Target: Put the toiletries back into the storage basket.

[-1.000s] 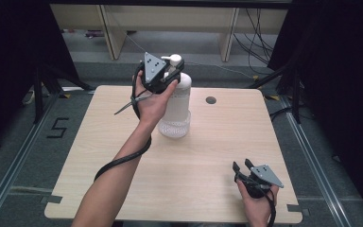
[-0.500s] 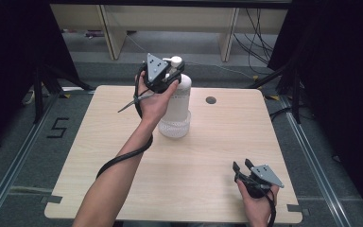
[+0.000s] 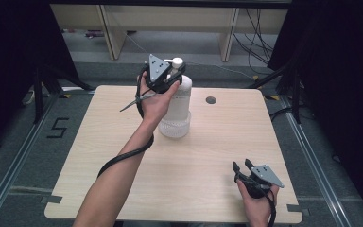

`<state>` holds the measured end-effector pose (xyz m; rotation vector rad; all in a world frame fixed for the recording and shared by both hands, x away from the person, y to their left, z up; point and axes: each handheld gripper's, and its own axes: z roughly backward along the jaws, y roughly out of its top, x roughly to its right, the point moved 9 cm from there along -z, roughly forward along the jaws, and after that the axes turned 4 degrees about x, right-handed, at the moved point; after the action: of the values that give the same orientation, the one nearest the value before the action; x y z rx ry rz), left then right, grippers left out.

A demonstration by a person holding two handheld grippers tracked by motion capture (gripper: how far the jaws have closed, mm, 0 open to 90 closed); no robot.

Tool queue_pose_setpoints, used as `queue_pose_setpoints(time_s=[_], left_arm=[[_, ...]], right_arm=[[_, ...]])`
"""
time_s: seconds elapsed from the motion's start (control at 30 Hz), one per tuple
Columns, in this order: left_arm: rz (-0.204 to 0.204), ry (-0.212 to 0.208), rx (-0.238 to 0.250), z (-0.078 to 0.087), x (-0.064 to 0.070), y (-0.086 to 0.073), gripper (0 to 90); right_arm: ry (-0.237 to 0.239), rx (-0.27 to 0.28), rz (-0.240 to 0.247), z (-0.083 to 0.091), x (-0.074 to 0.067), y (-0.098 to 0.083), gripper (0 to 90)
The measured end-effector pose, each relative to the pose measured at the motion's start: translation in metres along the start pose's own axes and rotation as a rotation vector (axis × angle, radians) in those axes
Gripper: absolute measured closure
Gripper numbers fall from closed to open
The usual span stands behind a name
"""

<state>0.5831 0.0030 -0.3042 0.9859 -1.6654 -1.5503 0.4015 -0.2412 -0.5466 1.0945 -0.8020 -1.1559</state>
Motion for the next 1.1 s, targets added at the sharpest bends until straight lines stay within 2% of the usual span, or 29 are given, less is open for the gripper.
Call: queue_pose_setpoints(time_s=[0.17, 0.33, 0.4, 0.47, 0.53, 0.6, 0.63, 1.1], left_arm=[[-0.003, 0.001, -0.010, -0.001, -0.001, -0.004, 59.5], [0.001, 0.004, -0.013, -0.001, -0.002, -0.007, 59.5], [0.003, 0.006, -0.016, -0.001, -0.002, -0.009, 59.5], [0.003, 0.006, -0.022, -0.002, -0.002, -0.012, 59.5], [0.002, 0.008, -0.026, -0.002, -0.002, -0.014, 59.5], [0.001, 0.006, -0.030, -0.003, -0.002, -0.016, 59.5], [-0.003, 0.007, -0.035, -0.003, -0.003, -0.017, 59.5], [0.004, 0.013, -0.063, -0.003, -0.006, -0.032, 59.5]], right_arm=[[0.004, -0.007, -0.010, 0.000, -0.001, 0.000, 49.1], [0.000, 0.000, 0.005, 0.000, 0.000, 0.000, 49.1], [0.007, 0.004, -0.003, -0.001, -0.001, 0.000, 49.0], [0.004, -0.006, -0.044, 0.001, -0.004, -0.001, 49.0], [0.004, -0.006, -0.044, 0.001, -0.004, -0.001, 49.0], [0.004, -0.003, -0.026, 0.001, -0.002, -0.001, 49.0], [0.010, 0.002, -0.002, 0.000, -0.001, 0.000, 49.1], [0.005, 0.002, 0.002, 0.000, -0.001, 0.000, 49.1]])
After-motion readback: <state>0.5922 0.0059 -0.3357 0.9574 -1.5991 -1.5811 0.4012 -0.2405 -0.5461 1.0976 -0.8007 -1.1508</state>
